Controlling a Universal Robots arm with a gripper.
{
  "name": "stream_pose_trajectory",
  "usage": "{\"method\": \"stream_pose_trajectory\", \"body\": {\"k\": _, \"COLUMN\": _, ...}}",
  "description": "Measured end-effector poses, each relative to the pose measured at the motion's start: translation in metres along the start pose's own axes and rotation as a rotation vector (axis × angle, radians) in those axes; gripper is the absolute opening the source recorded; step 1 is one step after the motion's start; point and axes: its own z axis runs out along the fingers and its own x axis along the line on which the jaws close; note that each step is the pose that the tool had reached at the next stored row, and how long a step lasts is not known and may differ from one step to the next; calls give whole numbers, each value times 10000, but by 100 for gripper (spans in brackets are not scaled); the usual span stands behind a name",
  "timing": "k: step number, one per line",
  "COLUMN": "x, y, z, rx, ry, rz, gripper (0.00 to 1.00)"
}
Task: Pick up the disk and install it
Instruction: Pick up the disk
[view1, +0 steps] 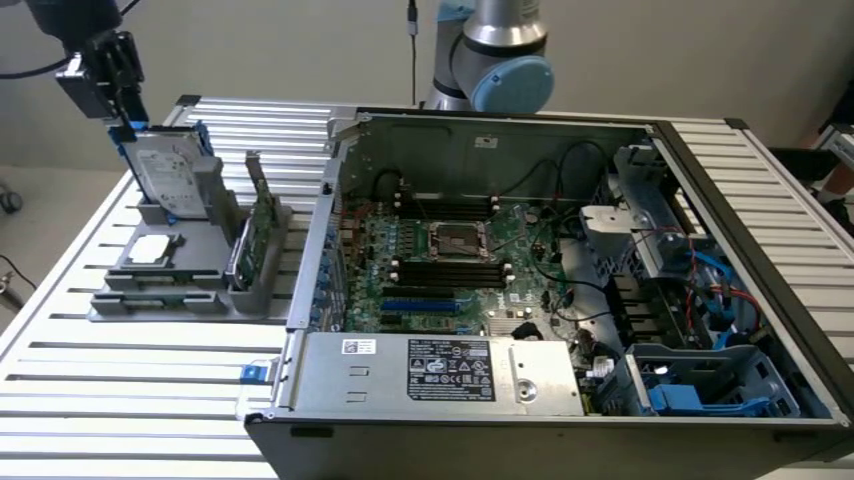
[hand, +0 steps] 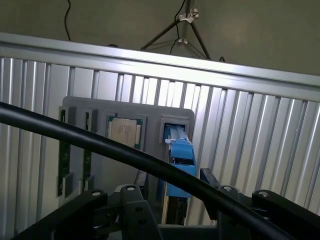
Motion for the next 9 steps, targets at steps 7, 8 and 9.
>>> {"method": "stream_pose_trajectory", "body": {"k": 7, "x": -16, "y": 6, "z": 75, "rx": -47, "ry": 6, "rz": 591, "gripper": 54}}
{"method": "stream_pose_trajectory", "body": {"k": 8, "x": -17, "y": 10, "z": 86, "rx": -50, "ry": 7, "rz": 648, "gripper": 54}}
{"method": "stream_pose_trajectory", "body": {"k": 9, "x": -18, "y": 13, "z": 96, "rx": -54, "ry": 7, "rz": 699, "gripper": 54}}
